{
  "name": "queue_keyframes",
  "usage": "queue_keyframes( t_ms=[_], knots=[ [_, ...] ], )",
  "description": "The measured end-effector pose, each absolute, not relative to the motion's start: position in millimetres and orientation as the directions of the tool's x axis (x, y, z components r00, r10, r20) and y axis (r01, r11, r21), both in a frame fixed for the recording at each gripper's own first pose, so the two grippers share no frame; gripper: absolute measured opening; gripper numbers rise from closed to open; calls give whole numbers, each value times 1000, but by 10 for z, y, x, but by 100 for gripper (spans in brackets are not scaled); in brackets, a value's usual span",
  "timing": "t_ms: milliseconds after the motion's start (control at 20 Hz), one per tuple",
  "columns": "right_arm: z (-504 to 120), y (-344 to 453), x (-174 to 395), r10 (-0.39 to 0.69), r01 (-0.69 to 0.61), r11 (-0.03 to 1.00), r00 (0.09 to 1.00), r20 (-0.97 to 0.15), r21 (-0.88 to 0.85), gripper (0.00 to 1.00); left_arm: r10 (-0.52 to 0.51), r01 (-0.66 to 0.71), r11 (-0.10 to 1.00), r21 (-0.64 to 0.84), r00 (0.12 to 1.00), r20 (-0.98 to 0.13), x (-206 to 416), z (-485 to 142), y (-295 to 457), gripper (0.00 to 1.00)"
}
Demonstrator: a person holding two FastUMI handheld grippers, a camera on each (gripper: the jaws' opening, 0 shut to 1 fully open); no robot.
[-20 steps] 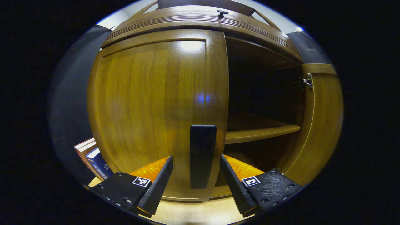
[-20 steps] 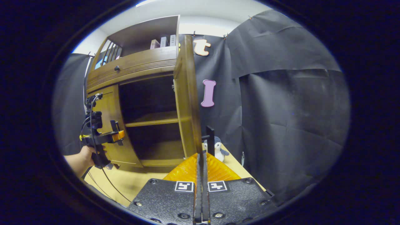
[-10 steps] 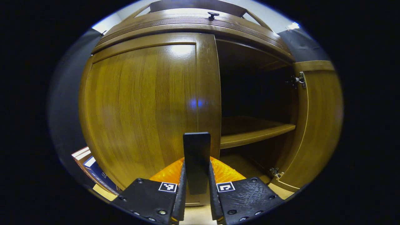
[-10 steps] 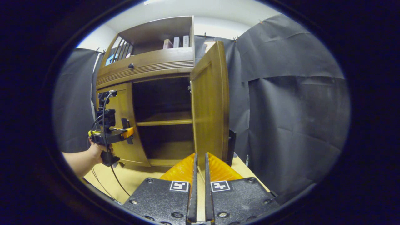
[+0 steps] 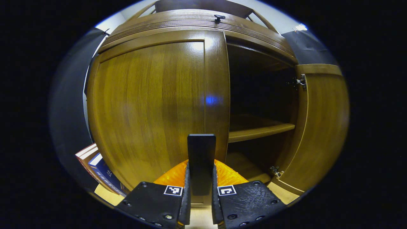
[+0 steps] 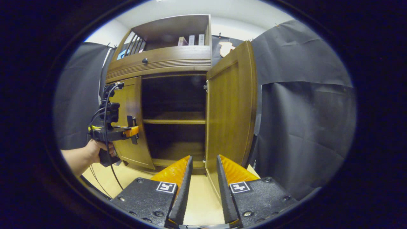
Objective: Open the right door of the double-door shoe cabinet with the right hand, and open the left door with the left hand.
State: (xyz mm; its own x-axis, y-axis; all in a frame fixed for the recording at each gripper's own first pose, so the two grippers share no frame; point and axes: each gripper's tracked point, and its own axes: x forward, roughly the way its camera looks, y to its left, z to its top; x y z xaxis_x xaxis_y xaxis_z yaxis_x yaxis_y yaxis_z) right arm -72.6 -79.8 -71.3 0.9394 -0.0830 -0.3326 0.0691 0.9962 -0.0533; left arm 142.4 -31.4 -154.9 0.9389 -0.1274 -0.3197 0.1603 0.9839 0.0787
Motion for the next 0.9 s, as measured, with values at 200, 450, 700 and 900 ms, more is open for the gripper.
queue_keyframes(
  t_ms=[200,450,700,900],
  knots=[
    [-764,-711,-641,-43,29,998,942,-333,-47,50,-101,130,989,68,940,-325,1162,-1500,-227,26],
    [-851,-558,-500,22,-40,998,937,-349,-45,50,-62,88,994,69,947,-316,859,-1448,-81,26],
    [-877,-291,-331,106,-130,990,933,-343,-49,50,-14,40,996,77,951,-310,523,-1372,127,25],
    [-922,-19,-249,176,-208,976,922,-346,-58,54,47,-24,997,79,953,-299,225,-1294,387,25]
  ],
)
